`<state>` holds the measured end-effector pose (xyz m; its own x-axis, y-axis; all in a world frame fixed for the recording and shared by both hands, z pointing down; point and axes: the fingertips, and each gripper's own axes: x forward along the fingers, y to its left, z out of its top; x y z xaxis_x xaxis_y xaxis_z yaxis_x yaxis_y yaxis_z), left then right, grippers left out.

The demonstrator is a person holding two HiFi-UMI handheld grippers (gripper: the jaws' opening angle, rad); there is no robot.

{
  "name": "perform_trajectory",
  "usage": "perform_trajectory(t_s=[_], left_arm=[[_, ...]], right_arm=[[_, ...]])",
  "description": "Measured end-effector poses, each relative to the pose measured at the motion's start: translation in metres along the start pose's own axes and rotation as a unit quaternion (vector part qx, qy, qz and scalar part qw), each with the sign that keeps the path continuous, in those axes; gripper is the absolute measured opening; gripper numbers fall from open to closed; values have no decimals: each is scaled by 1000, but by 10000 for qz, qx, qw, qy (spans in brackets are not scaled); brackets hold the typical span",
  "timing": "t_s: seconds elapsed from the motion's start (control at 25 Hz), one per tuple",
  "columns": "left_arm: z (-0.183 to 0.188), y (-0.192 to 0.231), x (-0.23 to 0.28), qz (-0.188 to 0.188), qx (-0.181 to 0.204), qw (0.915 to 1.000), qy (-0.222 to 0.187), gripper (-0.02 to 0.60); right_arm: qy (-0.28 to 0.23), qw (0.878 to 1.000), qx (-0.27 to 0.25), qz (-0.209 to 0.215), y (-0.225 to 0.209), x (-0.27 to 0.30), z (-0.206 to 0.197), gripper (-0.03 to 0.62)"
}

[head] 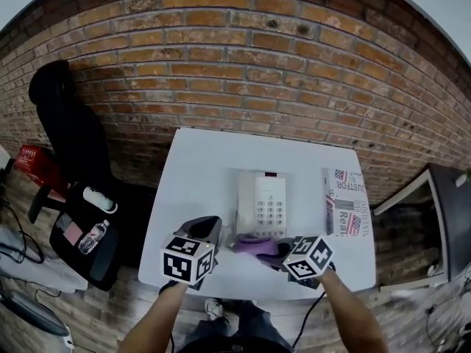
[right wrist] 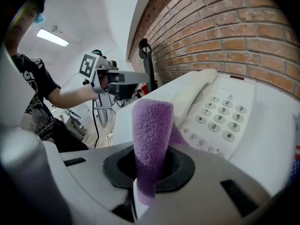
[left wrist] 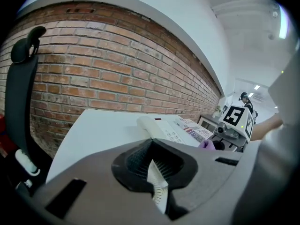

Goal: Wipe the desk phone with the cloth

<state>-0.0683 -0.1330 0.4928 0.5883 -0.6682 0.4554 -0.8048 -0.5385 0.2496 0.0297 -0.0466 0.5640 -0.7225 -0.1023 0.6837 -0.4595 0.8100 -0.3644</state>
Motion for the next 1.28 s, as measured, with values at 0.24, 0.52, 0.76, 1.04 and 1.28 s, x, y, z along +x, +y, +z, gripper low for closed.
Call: perform_trajectory(t_s=[0.24,0.52,0.76,1.04,1.28], left_arm=[[0,12,-5,121,-91,9999,-31,5],[5,26,-7,257,-242,9993,-135,5],[11,39,-6,406,-392,9982,-215,5],[9,55,-7,658,-539,9961,-231,5],[15,65,-5,817,-654,9940,-312,5]], right_arm=[[19,9996,-215,176,6,11,23,44],[-306,9974,-627,179,-8,-16,93,44],[-482,9910,-1180,-406,-54,-28,175,44],[39,9726,-2005,-1172,-110,0,226,44],[1131,9521,-2596,-1151,-137,50,237,44]])
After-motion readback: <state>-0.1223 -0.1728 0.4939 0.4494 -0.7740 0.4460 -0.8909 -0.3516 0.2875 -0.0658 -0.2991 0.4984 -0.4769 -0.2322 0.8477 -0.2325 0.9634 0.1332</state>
